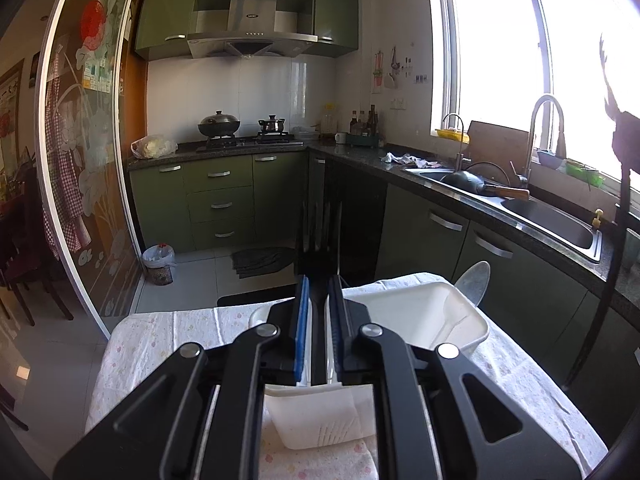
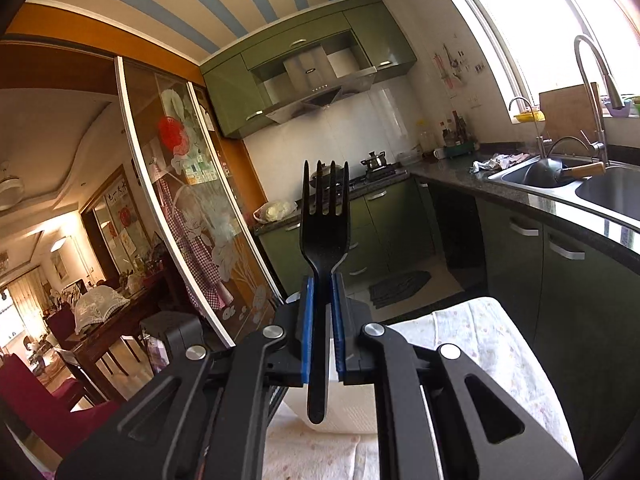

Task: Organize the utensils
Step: 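Carry the black fork over the caddy and release it from the left tool, then drop the black fork into the caddy by opening the right tool, then grasp a wooden chopstick with the left tool while the right tool grasps another chopstick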

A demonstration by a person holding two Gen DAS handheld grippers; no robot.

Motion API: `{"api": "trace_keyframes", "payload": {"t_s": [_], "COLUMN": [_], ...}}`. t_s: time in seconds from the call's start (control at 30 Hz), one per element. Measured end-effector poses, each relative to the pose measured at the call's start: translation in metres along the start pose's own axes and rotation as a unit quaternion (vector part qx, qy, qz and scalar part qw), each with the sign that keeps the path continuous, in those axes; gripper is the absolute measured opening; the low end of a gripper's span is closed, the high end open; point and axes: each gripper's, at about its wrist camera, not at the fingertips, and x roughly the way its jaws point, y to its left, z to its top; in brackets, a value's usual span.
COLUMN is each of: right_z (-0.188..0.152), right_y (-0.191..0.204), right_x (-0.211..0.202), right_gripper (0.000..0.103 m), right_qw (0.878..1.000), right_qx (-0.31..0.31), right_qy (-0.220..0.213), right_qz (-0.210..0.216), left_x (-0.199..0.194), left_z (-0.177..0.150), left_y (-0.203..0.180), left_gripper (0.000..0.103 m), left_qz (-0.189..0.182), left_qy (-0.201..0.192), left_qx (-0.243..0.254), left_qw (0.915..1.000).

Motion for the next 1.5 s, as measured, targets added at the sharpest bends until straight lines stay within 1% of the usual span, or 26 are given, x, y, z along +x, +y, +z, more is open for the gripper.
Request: {"api": "trace_keyframes", "payload": {"t_s": [0.1, 0.13, 0.23, 0.37, 0.43, 0.53, 0.73, 0.87, 0.9, 0.93, 0.97, 1.13, 1.27, 1.33, 1.37, 1.4, 1.43, 1.47, 1.5], "right_z": [0.005, 0.005, 0.007, 0.001, -0.008, -0.022, -0.058, -0.070, -0.073, -0.074, -0.076, -0.085, -0.081, -0.080, -0.082, -0.083, -0.086, -0.089, -0.092], "right_y": [0.003, 0.003, -0.002, -0.007, -0.010, -0.013, -0.011, -0.009, -0.010, -0.010, -0.010, -0.013, -0.013, -0.013, -0.012, -0.012, -0.013, -0.015, -0.018], "right_x": [0.022, 0.029, 0.054, 0.083, 0.093, 0.103, 0.110, 0.113, 0.112, 0.112, 0.110, 0.086, 0.047, 0.023, 0.011, 0.002, -0.006, -0.012, -0.016], "right_gripper": [0.010, 0.010, 0.010, 0.010, 0.010, 0.010, 0.010, 0.011, 0.019, 0.022, 0.024, 0.024, 0.024, 0.024, 0.026, 0.028, 0.028, 0.029, 0.029], "right_qw": [1.000, 0.999, 0.999, 0.999, 0.999, 0.999, 0.996, 0.995, 0.995, 0.995, 0.994, 0.995, 0.996, 0.996, 0.995, 0.994, 0.992, 0.988, 0.984], "right_qx": [-0.015, -0.016, -0.018, -0.023, -0.028, -0.037, -0.070, -0.078, -0.080, -0.084, -0.088, -0.088, -0.082, -0.084, -0.087, -0.090, -0.091, -0.093, -0.094], "right_qy": [-0.025, -0.029, -0.030, -0.016, -0.010, 0.002, 0.026, 0.036, 0.037, 0.037, 0.035, 0.022, 0.012, 0.025, 0.040, 0.063, 0.089, 0.117, 0.147], "right_qz": [-0.013, -0.015, -0.018, -0.026, -0.030, -0.033, -0.042, -0.045, -0.047, -0.049, -0.051, -0.048, -0.032, -0.026, -0.027, -0.027, -0.025, -0.026, -0.026], "left_x": [-0.007, -0.010, -0.023, -0.048, -0.060, -0.075, -0.085, -0.086, -0.085, -0.086, -0.086, -0.089, -0.095, -0.097, -0.097, -0.096, -0.094, -0.090, -0.086], "left_z": [-0.003, -0.003, -0.001, 0.004, 0.006, 0.005, -0.002, -0.006, -0.006, -0.007, -0.008, -0.009, -0.014, -0.019, -0.024, -0.029, -0.036, -0.044, -0.053], "left_y": [0.002, 0.004, 0.009, 0.018, 0.023, 0.027, 0.028, 0.028, 0.028, 0.029, 0.029, 0.028, 0.029, 0.029, 0.030, 0.031, 0.032, 0.034, 0.036], "left_gripper": [0.022, 0.024, 0.025, 0.027, 0.030, 0.031, 0.031, 0.031, 0.031, 0.031, 0.031, 0.031, 0.031, 0.036, 0.036, 0.038, 0.039, 0.039, 0.039], "left_qz": [-0.001, -0.001, -0.004, -0.009, -0.010, -0.016, -0.027, -0.027, -0.027, -0.025, -0.024, -0.022, -0.014, -0.008, -0.004, 0.004, 0.002, -0.001, -0.004], "left_qy": [-0.005, -0.009, -0.021, -0.043, -0.048, -0.051, -0.027, -0.016, -0.012, -0.010, -0.009, 0.006, 0.035, 0.072, 0.096, 0.126, 0.160, 0.199, 0.241], "left_qx": [-0.008, -0.010, -0.017, -0.036, -0.045, -0.053, -0.058, -0.061, -0.060, -0.060, -0.059, -0.055, -0.046, -0.036, -0.034, -0.033, -0.034, -0.038, -0.045], "left_qw": [0.9999, 0.9999, 0.9996, 0.9984, 0.9977, 0.9972, 0.9976, 0.9977, 0.9978, 0.9978, 0.9979, 0.9982, 0.9982, 0.9967, 0.9948, 0.9915, 0.9865, 0.9792, 0.9696]}}
